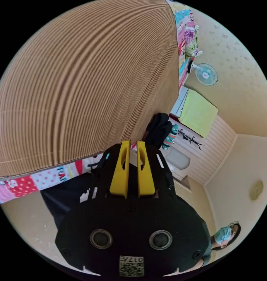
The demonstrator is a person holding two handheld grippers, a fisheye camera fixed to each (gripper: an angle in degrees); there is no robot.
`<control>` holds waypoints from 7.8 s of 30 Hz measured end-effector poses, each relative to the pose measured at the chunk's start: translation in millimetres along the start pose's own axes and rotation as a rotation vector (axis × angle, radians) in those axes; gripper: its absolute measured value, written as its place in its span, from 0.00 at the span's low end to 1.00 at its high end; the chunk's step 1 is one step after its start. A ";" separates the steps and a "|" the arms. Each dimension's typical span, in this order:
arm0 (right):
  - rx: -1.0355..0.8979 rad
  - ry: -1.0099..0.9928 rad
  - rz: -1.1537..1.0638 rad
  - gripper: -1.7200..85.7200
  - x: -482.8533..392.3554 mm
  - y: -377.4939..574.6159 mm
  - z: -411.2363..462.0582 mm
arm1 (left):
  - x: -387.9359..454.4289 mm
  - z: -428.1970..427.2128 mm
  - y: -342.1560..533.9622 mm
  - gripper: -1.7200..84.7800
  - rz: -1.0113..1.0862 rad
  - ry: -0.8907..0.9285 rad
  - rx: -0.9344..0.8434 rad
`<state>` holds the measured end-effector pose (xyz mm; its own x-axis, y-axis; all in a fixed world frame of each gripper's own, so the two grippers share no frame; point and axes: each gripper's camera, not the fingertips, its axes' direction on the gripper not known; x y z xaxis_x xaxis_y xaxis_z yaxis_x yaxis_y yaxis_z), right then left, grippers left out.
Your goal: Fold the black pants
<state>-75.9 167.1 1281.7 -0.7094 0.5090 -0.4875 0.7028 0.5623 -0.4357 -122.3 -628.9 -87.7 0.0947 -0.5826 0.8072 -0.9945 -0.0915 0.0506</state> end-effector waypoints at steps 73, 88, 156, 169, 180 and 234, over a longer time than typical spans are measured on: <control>-1.616 -2.012 -0.009 0.02 138.0 502.2 236.4 | 4.8 53.1 49.7 0.22 -0.084 1.211 0.208; -1.787 -2.131 0.367 0.02 243.0 610.4 301.0 | 4.6 212.6 -18.5 0.27 -0.095 1.062 0.015; -1.718 0.067 -0.884 0.18 381.9 337.7 391.7 | 228.8 489.4 -22.7 0.08 1.524 0.425 0.613; -1.591 0.144 -0.745 0.18 445.4 234.5 318.3 | 311.7 537.9 88.6 0.07 1.751 -0.026 0.639; -1.893 0.299 -0.827 0.26 424.0 248.1 302.2 | 327.0 534.1 139.2 0.08 1.842 0.062 0.513; -2.042 1.303 -0.196 0.03 526.1 350.4 180.4 | -134.0 -43.4 195.1 0.18 -0.369 0.111 0.776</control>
<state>-193.4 514.4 736.2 -0.9486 -0.0782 0.3067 0.3140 -0.1108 0.9429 -331.0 -533.6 -160.5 0.3604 -0.3281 0.8732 -0.5856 -0.8082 -0.0620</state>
